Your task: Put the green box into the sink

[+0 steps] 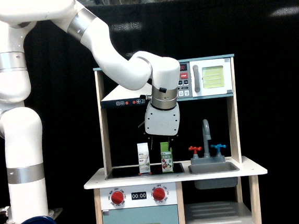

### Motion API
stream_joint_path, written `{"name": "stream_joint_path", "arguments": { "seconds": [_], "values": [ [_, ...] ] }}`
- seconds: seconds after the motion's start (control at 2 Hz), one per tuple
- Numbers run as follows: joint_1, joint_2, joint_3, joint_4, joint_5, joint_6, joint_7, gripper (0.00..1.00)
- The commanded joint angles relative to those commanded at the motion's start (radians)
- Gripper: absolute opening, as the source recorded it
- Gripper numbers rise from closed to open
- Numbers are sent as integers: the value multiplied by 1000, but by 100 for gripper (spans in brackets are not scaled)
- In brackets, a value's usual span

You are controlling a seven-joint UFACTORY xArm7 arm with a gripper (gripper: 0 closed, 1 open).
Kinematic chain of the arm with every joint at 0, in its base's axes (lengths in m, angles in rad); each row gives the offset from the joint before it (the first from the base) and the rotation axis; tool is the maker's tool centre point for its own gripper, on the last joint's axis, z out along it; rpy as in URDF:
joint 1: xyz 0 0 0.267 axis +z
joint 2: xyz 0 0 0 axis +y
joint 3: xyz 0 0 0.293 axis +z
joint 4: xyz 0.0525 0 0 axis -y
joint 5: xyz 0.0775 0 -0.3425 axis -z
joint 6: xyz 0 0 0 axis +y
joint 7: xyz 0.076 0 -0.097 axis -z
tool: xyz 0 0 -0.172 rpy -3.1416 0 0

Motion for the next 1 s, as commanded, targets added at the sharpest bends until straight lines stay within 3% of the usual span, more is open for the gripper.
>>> {"name": "stream_joint_path", "arguments": {
  "seconds": [1.0],
  "values": [
    [-28, 147, 150, 96, 124, -56, 15, 100]
  ]
}}
